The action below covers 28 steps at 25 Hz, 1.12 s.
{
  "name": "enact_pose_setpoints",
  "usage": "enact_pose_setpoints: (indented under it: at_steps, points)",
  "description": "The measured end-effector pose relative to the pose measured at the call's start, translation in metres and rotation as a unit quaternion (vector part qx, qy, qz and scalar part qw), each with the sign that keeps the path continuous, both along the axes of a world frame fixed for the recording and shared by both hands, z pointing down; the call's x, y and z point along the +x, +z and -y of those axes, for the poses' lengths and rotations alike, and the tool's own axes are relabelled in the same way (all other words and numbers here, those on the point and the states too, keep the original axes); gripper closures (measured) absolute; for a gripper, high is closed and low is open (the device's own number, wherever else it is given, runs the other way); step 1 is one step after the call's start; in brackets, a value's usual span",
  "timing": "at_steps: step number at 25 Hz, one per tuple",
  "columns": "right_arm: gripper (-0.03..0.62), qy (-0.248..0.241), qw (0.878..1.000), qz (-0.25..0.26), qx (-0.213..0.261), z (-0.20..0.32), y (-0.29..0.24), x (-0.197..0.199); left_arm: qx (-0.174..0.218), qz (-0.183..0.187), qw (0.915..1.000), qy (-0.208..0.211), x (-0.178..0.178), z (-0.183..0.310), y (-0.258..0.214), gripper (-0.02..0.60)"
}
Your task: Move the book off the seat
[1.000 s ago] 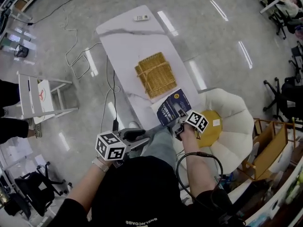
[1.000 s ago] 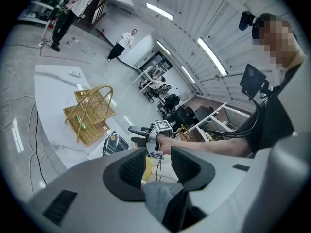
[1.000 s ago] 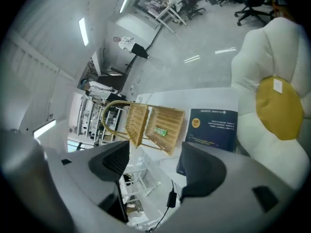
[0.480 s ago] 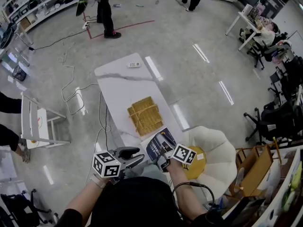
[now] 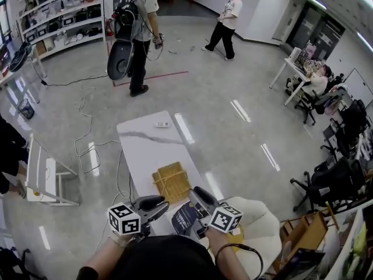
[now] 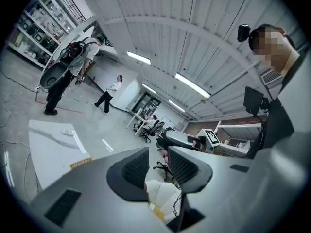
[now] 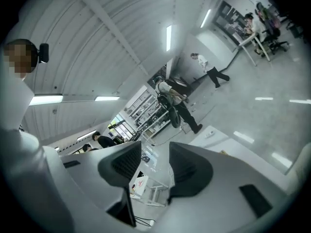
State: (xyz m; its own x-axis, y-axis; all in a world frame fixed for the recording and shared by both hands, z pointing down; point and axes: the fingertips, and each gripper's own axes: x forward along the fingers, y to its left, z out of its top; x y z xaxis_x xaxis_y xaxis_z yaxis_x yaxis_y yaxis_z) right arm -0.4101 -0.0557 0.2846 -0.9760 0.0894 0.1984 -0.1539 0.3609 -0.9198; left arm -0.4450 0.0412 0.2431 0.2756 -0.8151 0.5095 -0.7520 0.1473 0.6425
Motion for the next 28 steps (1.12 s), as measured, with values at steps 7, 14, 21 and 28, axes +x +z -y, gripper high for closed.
enact_pose_setpoints:
  at_steps: [7, 14, 21, 28]
  points:
    - [0.414, -0.032, 0.993, 0.074, 0.089, 0.008, -0.056, -0.019, 0.074, 0.028, 0.9969, -0.002, -0.015, 0.041, -0.042, 0.472]
    - [0.444, -0.054, 0.979, 0.117, 0.16, 0.006, -0.083, -0.021, 0.12, 0.052, 0.9911, -0.023, -0.021, 0.057, -0.071, 0.496]
    - [0.567, -0.028, 0.969, 0.13, 0.209, 0.016, -0.091, -0.015, 0.125, 0.098, 0.9866, -0.039, -0.031, 0.053, -0.078, 0.575]
    - [0.571, -0.043, 0.967, 0.135, 0.212, 0.002, -0.089, -0.018, 0.132, 0.105, 0.9845, -0.049, -0.033, 0.052, -0.083, 0.577]
